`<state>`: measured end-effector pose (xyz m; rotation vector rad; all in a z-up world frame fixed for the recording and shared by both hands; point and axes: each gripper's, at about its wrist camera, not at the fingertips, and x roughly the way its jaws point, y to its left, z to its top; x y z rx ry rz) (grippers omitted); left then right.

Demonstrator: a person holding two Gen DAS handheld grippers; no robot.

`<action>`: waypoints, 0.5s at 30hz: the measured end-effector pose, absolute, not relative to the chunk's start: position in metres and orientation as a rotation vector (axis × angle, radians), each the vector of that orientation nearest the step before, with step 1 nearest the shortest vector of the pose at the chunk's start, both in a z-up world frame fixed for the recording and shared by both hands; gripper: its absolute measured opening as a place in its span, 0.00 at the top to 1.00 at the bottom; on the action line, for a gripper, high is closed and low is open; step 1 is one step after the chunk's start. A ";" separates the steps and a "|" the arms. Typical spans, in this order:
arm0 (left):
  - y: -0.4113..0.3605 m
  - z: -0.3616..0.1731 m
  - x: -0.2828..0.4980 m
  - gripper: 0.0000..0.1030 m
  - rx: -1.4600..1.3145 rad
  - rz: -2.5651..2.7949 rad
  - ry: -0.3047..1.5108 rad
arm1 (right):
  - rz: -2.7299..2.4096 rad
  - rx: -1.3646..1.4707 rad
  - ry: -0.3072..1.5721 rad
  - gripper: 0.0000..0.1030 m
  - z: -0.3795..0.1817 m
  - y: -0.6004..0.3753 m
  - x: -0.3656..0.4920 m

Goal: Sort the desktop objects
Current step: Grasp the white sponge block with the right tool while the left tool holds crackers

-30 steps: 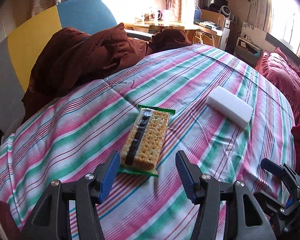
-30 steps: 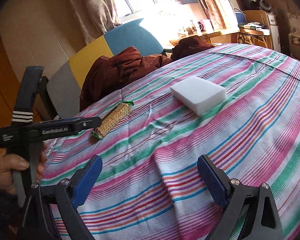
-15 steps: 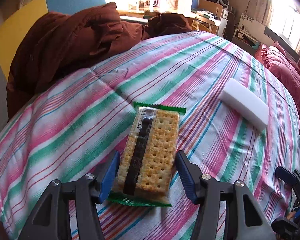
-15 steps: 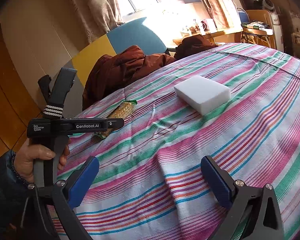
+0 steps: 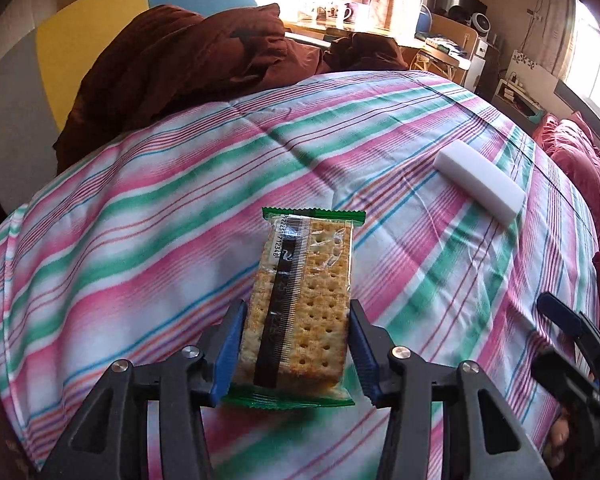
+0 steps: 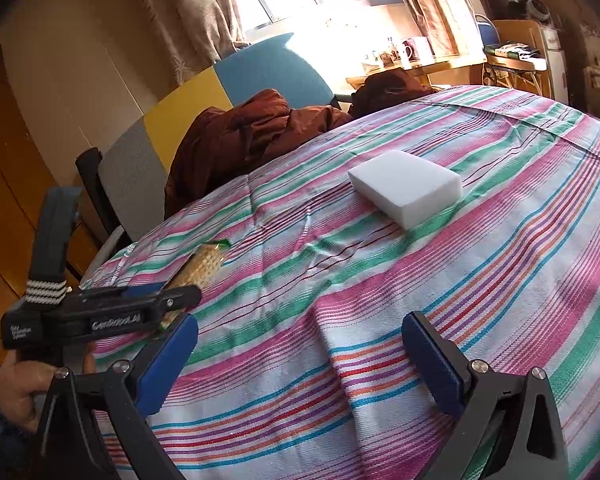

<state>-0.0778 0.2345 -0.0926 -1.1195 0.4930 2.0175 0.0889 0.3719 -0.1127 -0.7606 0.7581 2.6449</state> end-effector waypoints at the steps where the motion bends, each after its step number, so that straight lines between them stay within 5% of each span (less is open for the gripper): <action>1: 0.225 -0.093 -0.070 0.51 -1.118 2.026 0.491 | 2.645 -0.762 0.757 0.00 -0.113 0.372 0.089; 15: 0.149 -0.096 -0.006 0.50 -1.025 2.085 0.394 | 2.628 -0.806 0.721 0.00 -0.112 0.369 0.085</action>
